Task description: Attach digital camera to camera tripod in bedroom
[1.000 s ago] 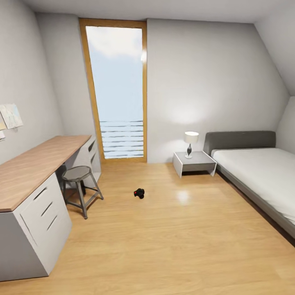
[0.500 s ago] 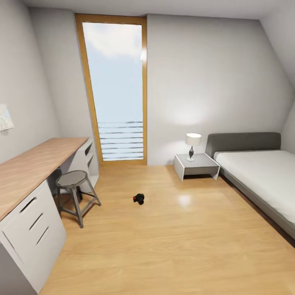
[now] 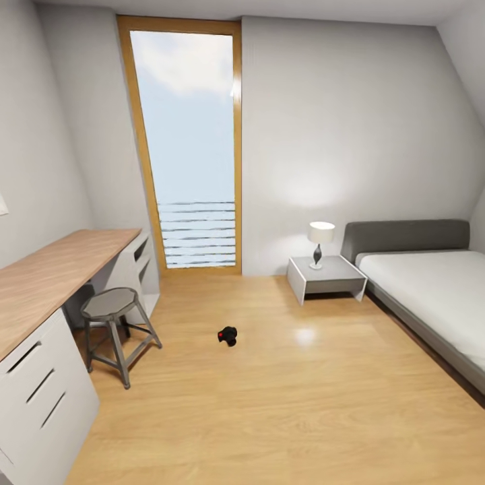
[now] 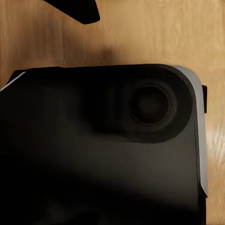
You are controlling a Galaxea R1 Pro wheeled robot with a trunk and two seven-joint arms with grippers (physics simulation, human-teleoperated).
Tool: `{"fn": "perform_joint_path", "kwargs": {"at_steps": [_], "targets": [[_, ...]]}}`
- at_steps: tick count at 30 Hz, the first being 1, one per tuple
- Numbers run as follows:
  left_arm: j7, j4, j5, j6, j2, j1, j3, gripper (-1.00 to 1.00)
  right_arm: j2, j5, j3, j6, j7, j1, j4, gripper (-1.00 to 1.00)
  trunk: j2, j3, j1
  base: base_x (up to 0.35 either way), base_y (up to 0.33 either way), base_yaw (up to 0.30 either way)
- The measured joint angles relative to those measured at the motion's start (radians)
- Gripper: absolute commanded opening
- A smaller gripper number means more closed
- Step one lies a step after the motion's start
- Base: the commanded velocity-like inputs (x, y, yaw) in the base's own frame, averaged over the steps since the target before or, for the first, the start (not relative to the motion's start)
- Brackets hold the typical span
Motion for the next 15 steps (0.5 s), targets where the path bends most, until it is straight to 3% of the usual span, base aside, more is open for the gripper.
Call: {"fn": "perform_joint_path", "kwargs": {"at_steps": [15], "targets": [[0.000,-0.001,0.000,-0.001,0.000,0.000,0.000,1.00,-0.001,0.000,0.000,0.000,0.000,0.000,0.000,1.00,0.000,0.000,0.000,0.167,0.000,0.000]]}}
